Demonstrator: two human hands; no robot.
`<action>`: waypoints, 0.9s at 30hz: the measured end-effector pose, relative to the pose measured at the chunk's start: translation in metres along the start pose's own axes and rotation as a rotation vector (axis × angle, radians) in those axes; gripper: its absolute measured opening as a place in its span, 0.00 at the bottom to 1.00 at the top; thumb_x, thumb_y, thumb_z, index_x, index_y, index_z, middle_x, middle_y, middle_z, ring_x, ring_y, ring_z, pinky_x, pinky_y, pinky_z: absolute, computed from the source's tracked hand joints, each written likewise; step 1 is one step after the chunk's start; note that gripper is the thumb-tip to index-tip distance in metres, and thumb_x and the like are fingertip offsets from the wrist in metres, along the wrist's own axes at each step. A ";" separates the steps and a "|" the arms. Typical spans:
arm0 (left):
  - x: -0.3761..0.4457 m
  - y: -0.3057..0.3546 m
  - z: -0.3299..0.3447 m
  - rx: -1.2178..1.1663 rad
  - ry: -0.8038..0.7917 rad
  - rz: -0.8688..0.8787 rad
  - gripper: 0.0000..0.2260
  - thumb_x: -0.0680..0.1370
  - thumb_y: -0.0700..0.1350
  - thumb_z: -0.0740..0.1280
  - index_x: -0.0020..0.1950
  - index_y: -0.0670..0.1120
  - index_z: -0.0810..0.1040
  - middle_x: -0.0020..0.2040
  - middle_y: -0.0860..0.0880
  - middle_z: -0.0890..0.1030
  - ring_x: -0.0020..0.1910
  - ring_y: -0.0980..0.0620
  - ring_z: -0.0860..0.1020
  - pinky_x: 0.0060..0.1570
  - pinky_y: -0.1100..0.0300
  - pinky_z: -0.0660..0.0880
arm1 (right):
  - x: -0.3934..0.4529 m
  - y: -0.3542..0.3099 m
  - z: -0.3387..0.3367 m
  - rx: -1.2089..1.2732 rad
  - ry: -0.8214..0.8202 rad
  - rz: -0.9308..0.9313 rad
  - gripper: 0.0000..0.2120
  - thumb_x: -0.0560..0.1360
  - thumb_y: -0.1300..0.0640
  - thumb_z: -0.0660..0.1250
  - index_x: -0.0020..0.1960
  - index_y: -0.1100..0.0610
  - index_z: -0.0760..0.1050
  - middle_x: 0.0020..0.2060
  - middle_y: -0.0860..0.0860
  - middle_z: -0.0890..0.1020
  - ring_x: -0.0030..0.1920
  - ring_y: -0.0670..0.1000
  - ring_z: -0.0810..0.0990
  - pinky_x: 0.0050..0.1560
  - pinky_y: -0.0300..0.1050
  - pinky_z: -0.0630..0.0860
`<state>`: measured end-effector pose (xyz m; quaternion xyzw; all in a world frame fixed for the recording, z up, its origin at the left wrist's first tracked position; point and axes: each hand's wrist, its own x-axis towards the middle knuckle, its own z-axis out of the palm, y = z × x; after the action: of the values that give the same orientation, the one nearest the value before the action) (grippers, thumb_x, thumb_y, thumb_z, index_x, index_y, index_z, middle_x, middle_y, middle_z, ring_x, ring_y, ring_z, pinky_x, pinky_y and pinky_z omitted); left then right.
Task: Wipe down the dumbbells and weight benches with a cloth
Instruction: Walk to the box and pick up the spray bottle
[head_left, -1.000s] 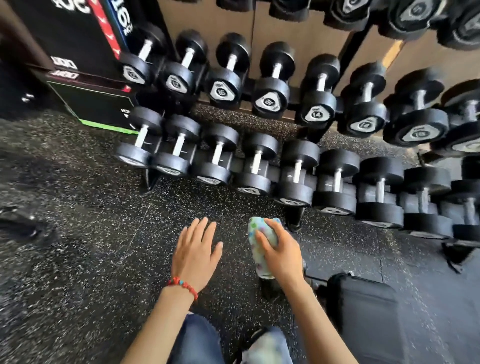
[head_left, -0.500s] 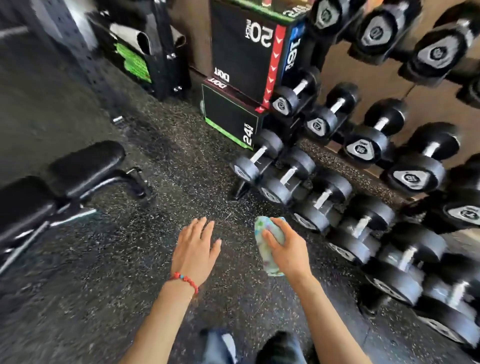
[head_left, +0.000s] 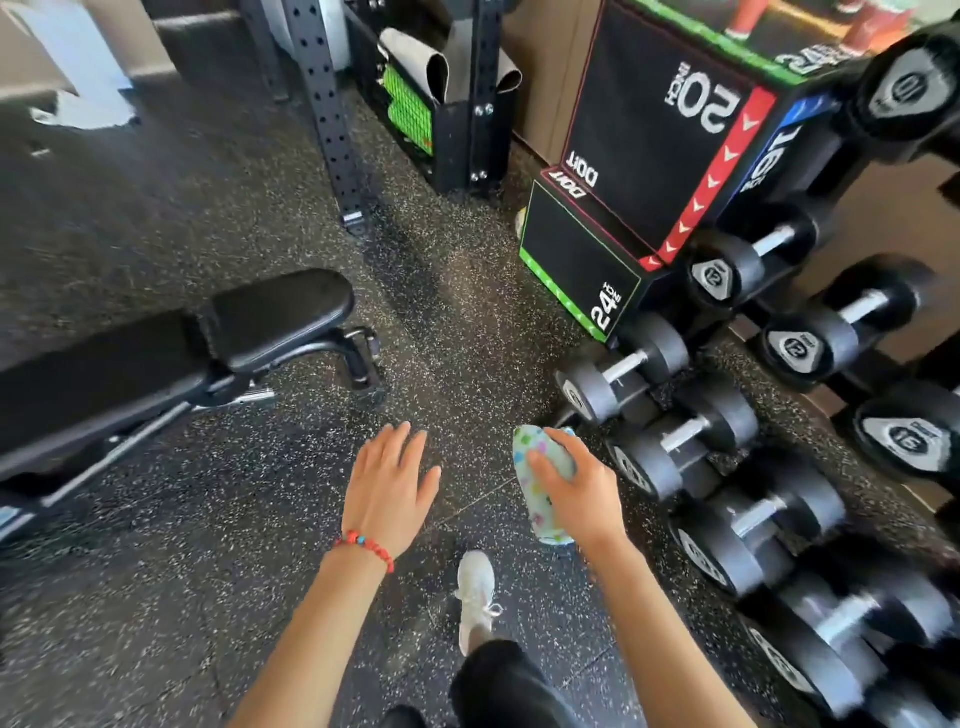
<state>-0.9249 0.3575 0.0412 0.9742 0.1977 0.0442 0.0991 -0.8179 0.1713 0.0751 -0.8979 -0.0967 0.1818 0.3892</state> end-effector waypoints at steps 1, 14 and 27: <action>0.017 -0.002 0.000 0.018 0.004 -0.004 0.19 0.74 0.48 0.69 0.60 0.38 0.77 0.60 0.38 0.78 0.59 0.37 0.76 0.57 0.42 0.72 | 0.018 -0.006 0.000 0.001 -0.005 -0.013 0.16 0.75 0.46 0.64 0.61 0.48 0.73 0.50 0.51 0.82 0.48 0.52 0.79 0.51 0.47 0.76; 0.230 -0.026 -0.020 0.045 0.056 -0.031 0.19 0.73 0.48 0.70 0.60 0.39 0.78 0.60 0.38 0.78 0.58 0.39 0.77 0.57 0.44 0.73 | 0.228 -0.091 -0.014 0.040 -0.029 -0.073 0.13 0.75 0.50 0.65 0.58 0.49 0.75 0.51 0.50 0.81 0.50 0.53 0.78 0.50 0.43 0.71; 0.478 -0.107 -0.011 -0.027 0.021 0.042 0.19 0.77 0.48 0.66 0.64 0.38 0.74 0.64 0.38 0.75 0.63 0.37 0.73 0.61 0.42 0.70 | 0.438 -0.180 0.026 0.081 0.039 0.007 0.13 0.74 0.50 0.66 0.59 0.49 0.75 0.54 0.50 0.80 0.51 0.54 0.76 0.52 0.45 0.70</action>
<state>-0.5279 0.6439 0.0515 0.9762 0.1777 0.0591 0.1094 -0.4333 0.4491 0.0809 -0.8852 -0.0783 0.1693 0.4261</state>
